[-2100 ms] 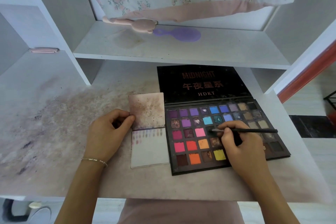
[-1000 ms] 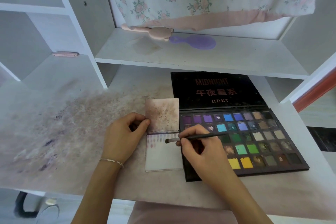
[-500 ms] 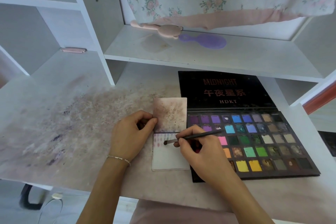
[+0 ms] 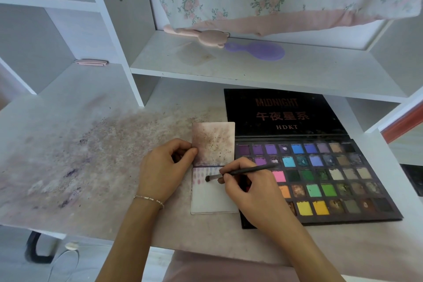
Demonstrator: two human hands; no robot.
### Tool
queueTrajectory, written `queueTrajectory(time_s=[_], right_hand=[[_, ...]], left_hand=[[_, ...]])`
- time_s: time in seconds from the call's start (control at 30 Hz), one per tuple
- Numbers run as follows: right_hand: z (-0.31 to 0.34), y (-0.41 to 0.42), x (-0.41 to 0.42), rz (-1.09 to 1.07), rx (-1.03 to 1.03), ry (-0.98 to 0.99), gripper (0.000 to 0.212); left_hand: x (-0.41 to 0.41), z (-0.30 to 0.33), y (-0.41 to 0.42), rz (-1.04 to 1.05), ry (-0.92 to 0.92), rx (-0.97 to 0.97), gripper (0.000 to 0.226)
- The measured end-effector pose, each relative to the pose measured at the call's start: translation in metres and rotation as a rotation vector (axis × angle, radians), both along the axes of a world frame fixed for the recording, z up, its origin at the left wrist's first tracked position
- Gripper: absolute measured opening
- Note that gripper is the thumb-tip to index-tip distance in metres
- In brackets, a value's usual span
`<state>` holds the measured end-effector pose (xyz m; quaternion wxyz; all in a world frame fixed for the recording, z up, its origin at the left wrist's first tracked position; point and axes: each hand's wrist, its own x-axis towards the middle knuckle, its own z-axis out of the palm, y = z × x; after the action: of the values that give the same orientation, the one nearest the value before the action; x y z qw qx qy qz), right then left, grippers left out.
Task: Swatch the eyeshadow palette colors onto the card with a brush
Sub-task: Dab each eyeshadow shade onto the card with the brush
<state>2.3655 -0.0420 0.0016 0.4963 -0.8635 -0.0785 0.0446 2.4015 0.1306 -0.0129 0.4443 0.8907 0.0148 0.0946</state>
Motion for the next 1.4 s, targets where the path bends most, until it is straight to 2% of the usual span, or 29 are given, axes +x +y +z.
queueTrajectory(time_s=[0.57,1.2,1.4], right_hand=[[0.0008,-0.0007,-0.0014,0.013,-0.002,0.008,0.021],[-0.0031,-0.0002,-0.0003,-0.005,0.003,-0.027,0.024],[-0.0007,-0.0048,-0.0031,-0.121,0.217,-0.147,0.03]], left_hand=[[0.0005,-0.0014,0.0001,-0.003,-0.002,-0.006,0.021],[0.0,-0.0008,0.0002,0.002,-0.003,0.001,0.027],[-0.0003,-0.0001,-0.0004,0.0,-0.003,0.006,0.028]])
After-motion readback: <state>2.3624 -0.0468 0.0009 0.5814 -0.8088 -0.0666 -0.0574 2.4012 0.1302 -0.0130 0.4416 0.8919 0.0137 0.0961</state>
